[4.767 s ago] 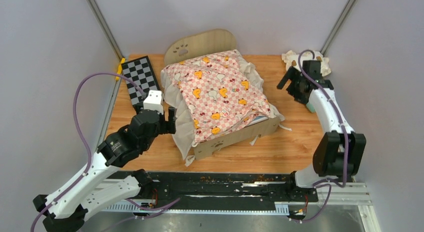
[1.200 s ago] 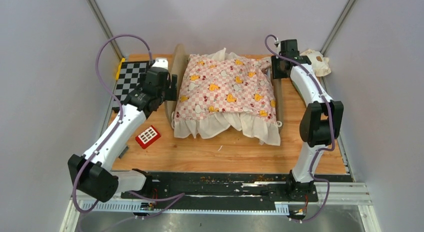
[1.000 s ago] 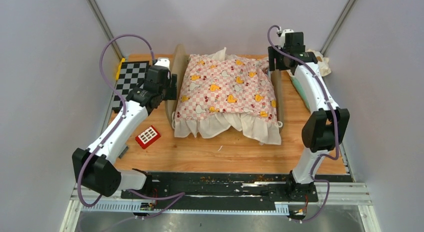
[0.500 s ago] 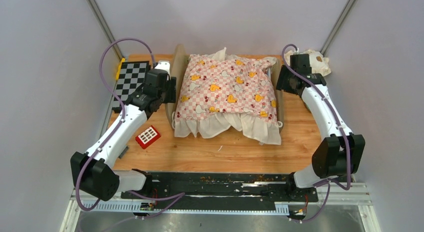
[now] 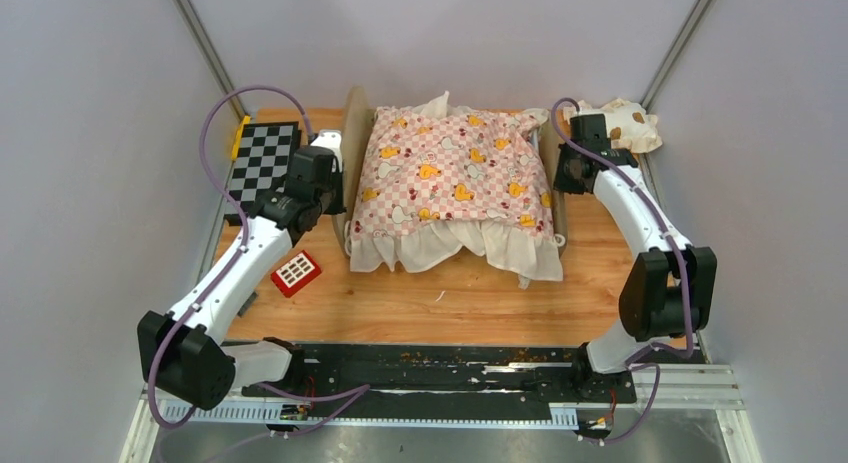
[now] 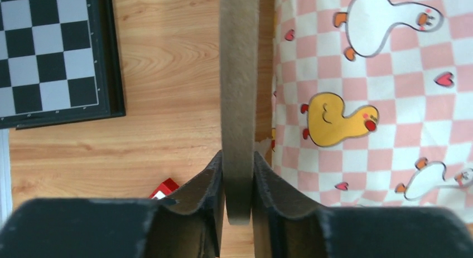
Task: Set up the pet bed
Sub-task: Move the bed frame to the center of the board.
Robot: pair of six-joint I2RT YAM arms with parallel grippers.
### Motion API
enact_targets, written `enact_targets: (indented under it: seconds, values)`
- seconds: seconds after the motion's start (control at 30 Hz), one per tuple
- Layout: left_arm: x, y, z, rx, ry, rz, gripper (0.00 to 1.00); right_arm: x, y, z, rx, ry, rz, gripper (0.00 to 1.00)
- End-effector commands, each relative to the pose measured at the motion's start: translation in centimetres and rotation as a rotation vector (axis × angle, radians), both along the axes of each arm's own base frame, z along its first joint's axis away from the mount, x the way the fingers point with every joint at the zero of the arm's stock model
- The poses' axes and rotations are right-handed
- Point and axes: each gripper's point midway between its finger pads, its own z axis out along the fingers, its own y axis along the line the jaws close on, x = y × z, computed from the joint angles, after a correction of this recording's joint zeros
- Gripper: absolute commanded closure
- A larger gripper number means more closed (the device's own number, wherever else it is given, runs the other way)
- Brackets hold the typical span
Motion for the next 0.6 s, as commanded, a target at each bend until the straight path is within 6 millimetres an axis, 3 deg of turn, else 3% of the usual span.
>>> enact_targets:
  seconds: [0.0,0.1,0.2,0.27,0.4,0.47,0.57]
  values:
    - [-0.4,-0.8,1.9,-0.072,-0.066,-0.028,0.76,6.5,-0.1,3.5,-0.014,-0.181,0.022,0.96]
    - [-0.9,-1.8,1.7,-0.116,-0.050,-0.073,0.85,8.2,-0.4,3.9,-0.041,-0.188,0.039,0.96]
    - [-1.4,-2.4,1.8,-0.150,-0.043,-0.096,0.92,8.6,-0.7,3.8,-0.053,-0.181,0.036,0.96]
    - [-1.8,-2.5,2.2,-0.163,-0.048,-0.101,0.91,8.3,-0.8,3.6,-0.057,-0.175,0.031,0.91]
    - [-2.7,-2.0,2.9,-0.171,-0.076,-0.096,0.66,7.0,-2.0,5.2,-0.099,-0.211,-0.011,0.62]
    - [-3.0,-1.5,3.6,-0.161,-0.099,-0.083,0.51,6.0,-2.7,7.1,-0.119,-0.242,-0.039,0.54]
    - [-3.7,-1.0,4.5,-0.149,-0.121,-0.088,0.38,3.8,-2.7,11.0,-0.104,-0.328,-0.044,0.48]
